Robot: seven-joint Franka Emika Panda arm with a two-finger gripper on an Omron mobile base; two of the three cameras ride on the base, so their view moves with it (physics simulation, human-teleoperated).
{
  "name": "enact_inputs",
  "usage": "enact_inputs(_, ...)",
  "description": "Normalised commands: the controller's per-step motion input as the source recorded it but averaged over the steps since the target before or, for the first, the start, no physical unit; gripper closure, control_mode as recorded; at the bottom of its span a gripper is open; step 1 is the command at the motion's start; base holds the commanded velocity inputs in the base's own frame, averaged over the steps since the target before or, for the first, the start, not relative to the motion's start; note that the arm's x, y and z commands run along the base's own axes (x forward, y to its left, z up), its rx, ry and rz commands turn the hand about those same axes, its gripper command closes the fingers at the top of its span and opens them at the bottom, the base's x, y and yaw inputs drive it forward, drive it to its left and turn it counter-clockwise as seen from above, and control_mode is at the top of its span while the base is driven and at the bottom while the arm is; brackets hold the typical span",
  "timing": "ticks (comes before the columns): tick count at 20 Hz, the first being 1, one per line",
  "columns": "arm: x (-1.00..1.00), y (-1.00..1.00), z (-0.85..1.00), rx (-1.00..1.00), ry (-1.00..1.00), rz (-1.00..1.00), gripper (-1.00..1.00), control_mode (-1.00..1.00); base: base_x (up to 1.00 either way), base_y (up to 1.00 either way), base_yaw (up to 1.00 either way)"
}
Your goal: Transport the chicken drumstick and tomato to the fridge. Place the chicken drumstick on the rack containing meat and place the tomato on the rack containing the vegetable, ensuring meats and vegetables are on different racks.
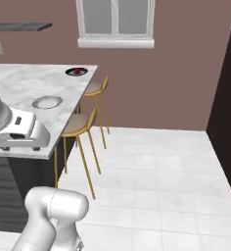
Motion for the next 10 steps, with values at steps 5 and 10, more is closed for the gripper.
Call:
enact_inputs(5, 0.00, 0.00, 0.00, 0.00, 0.00, 0.00, -1.00, 1.00, 0.73, -1.00, 0.56)
enact_inputs(10, 0.00, 0.00, 0.00, 0.00, 0.00, 0.00, -1.00, 1.00, 0.70, -0.92, 0.63)
